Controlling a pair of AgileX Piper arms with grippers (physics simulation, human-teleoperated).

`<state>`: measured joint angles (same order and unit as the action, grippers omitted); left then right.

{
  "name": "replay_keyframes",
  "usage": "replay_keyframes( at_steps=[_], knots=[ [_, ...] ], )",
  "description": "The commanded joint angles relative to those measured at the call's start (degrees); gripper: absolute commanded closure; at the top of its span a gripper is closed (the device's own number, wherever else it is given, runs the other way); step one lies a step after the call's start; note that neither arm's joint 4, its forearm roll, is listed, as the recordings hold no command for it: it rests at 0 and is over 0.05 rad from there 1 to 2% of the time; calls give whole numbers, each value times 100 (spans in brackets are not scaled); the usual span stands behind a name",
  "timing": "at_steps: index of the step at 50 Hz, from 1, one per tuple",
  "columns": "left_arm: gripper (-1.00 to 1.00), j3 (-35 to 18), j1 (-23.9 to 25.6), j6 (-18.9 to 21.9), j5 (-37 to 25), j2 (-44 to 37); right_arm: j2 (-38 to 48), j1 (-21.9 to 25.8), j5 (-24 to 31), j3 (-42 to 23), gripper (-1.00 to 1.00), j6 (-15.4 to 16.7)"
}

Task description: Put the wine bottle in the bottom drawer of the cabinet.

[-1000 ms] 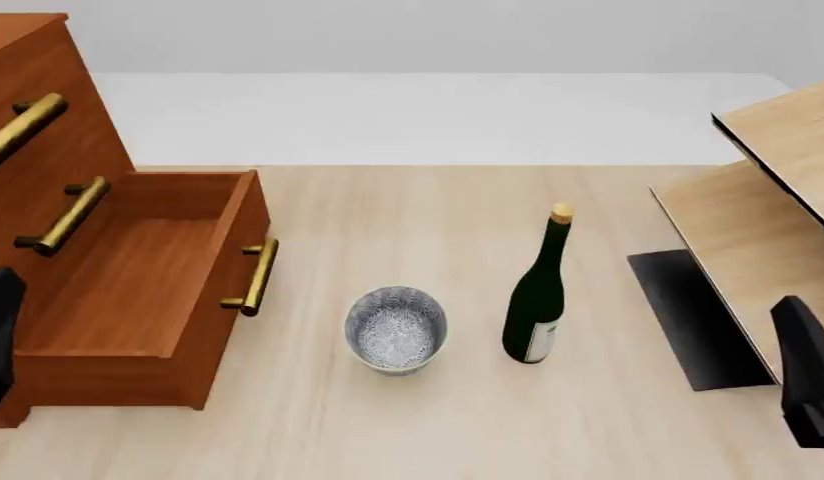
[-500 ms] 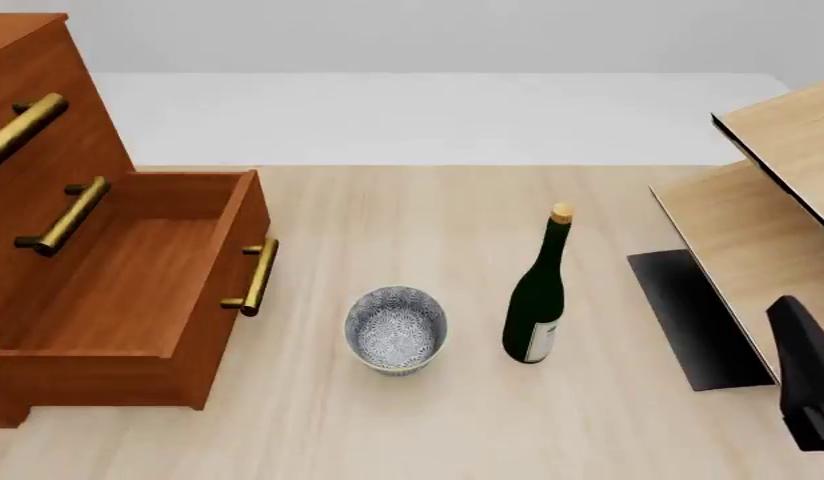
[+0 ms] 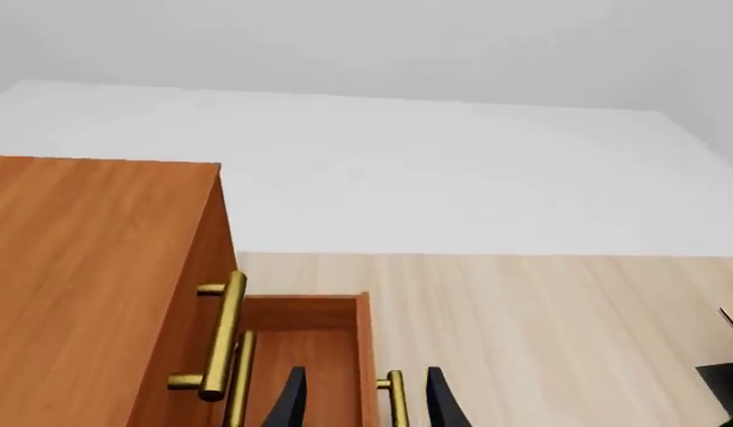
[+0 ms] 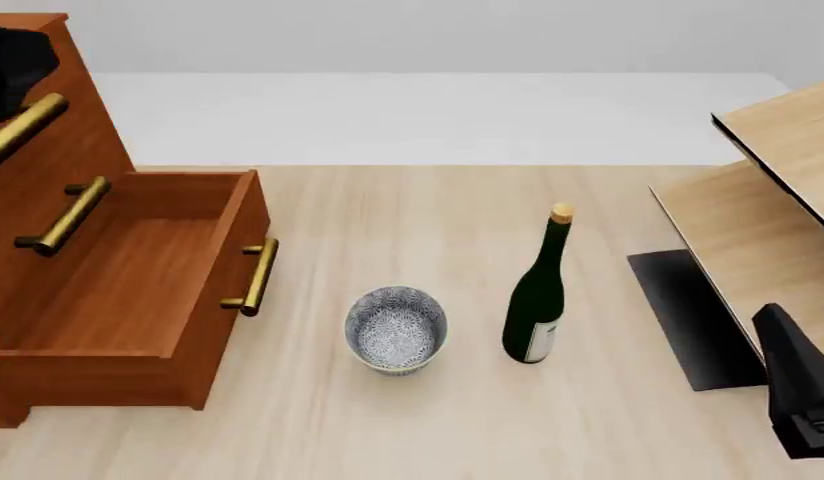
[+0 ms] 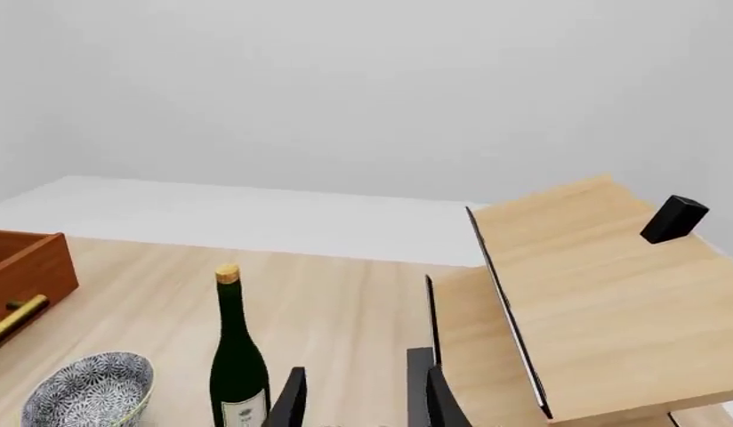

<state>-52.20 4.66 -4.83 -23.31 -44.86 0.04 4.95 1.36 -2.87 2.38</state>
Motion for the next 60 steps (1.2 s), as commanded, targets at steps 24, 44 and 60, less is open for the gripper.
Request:
replay_keyframes(
  at_steps=[24,44,60],
  knots=[
    [-100,-331,440,-729,-498,-1607,1,100,1,109,-100,87],
    [-100,-88,438,-800,-255,-1814,1,158,39,131,-100,115],
    [-100,516,446,-774,248,-2009,-3,199,59,184,-100,161]
  ],
)
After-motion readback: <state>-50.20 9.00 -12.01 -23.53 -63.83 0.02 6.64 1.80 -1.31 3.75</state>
